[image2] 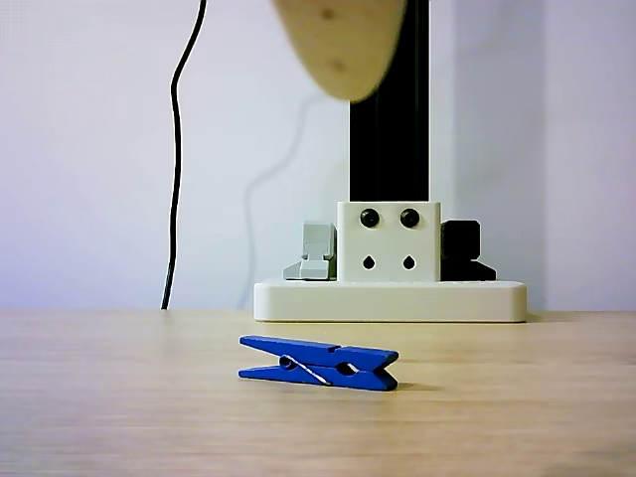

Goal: Grasp a peg and put it in the crate.

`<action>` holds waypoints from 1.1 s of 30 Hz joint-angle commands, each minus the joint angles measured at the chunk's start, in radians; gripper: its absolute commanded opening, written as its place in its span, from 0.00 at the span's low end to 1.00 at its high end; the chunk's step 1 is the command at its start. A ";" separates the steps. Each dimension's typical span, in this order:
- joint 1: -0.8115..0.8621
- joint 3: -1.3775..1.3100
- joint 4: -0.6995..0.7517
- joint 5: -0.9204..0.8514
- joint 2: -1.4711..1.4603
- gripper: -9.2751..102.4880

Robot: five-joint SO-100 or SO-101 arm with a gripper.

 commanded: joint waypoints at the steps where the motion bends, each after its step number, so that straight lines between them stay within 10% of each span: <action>1: -0.005 -0.003 -0.014 0.002 0.017 0.08; 33: -0.009 -1.195 0.199 0.201 -1.545 0.08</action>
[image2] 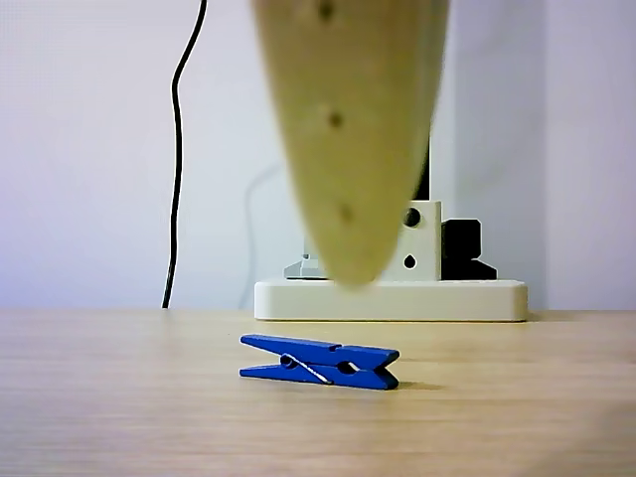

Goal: Grasp a peg and put it in the crate.

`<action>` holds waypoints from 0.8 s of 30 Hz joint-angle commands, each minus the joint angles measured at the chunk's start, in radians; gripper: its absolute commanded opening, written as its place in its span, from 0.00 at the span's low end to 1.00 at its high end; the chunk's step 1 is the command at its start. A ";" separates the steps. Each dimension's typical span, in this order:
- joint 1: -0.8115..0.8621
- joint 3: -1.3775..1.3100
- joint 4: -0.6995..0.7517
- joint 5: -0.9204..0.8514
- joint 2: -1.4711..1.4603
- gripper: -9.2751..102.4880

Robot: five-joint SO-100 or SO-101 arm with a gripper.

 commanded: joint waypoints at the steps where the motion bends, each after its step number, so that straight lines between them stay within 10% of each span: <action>1: -0.006 -0.322 0.012 0.175 -0.141 0.08; 24: -0.077 -0.934 0.014 0.356 -0.641 0.17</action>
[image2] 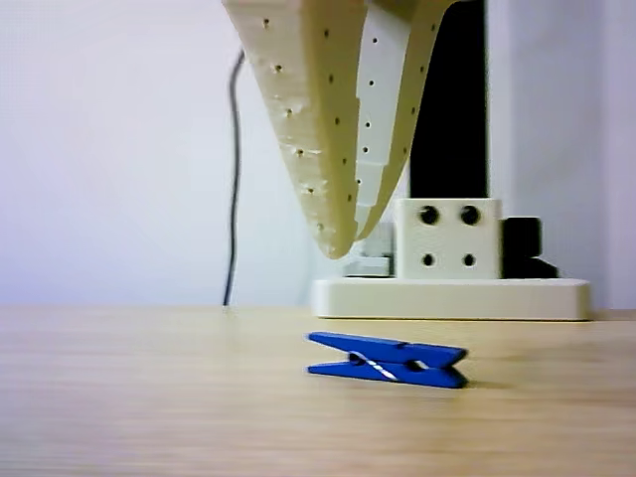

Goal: Grasp a peg and put it in the crate.

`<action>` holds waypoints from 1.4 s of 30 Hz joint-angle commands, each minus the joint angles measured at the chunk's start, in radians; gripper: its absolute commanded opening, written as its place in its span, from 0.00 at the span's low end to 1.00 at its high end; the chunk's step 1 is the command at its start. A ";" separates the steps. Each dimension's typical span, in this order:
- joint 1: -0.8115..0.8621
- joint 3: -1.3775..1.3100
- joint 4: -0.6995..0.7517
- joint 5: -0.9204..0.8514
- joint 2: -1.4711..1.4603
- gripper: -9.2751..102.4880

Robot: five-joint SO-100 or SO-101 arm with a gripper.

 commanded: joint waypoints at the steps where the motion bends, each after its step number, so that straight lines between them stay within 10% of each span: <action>1: -0.012 -0.107 0.003 0.011 0.018 0.19; 23: 0.000 -0.120 -0.015 -0.003 -0.169 0.23; 34: -0.002 -0.084 -0.009 -0.021 -0.172 0.09; 42: 0.051 0.150 -0.107 -0.607 0.110 0.08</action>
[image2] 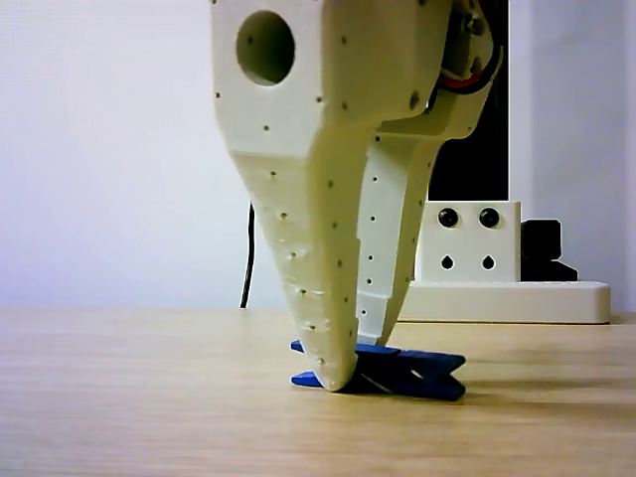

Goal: Grasp a peg and put it in the crate.

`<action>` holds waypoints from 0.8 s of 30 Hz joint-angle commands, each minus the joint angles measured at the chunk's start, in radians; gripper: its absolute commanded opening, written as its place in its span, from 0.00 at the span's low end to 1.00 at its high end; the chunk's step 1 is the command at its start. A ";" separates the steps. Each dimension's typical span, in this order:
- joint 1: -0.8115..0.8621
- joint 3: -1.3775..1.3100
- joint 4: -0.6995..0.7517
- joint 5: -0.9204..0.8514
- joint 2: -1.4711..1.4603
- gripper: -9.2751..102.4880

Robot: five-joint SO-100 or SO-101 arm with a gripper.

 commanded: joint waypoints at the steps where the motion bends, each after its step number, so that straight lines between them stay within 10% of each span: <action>1: 0.064 0.137 -0.051 -0.451 0.273 0.08; 14: 0.354 0.759 -0.313 -1.236 0.974 0.08; 24: 0.652 1.088 -0.844 -1.600 1.095 0.08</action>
